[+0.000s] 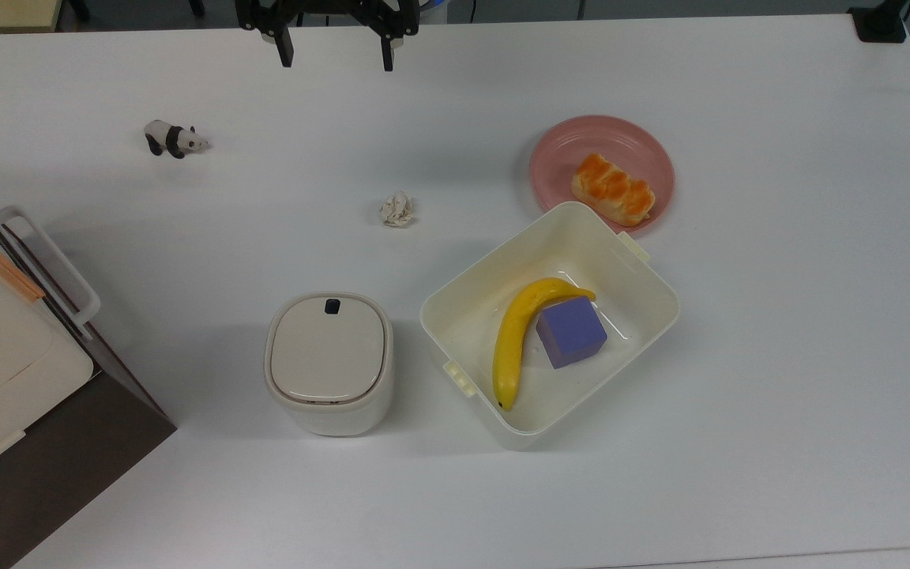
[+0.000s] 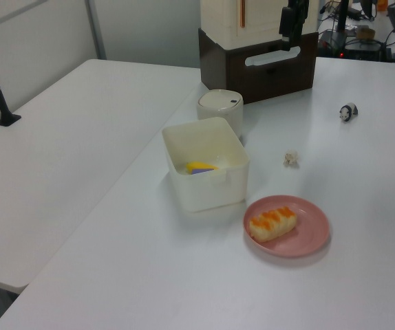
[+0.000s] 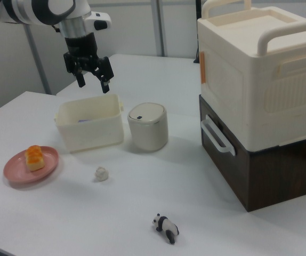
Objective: Put the bread on the table
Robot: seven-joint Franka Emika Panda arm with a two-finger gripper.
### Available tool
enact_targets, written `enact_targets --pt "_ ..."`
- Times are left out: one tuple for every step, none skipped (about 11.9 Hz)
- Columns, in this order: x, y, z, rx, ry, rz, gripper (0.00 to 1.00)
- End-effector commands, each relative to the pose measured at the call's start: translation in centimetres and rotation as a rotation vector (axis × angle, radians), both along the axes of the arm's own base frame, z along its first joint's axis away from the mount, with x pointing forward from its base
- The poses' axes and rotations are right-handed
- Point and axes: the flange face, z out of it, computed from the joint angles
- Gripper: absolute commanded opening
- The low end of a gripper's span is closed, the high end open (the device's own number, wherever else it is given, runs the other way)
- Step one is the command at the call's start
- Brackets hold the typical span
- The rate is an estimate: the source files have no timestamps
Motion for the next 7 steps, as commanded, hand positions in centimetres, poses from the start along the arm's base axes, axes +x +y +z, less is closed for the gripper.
enact_targets --pt "-1.30 -0.43 0.85 -0.021 -0.026 -0.021 1.00" --pt "-1.31 -0.44 0.85 -0.021 -0.026 -0.020 1.00" --pt "-1.35 -0.43 0.94 -0.021 -0.027 -0.020 1.00" --pt "-1.28 -0.44 0.88 -0.021 -0.029 -0.023 1.00" --pt "-1.28 -0.43 0.96 -0.019 -0.030 -0.029 1.00" --pt "-1.29 -1.02 0.95 -0.010 -0.030 -0.043 1.00" --pt "-1.30 -1.29 0.95 -0.011 -0.030 -0.040 1.00"
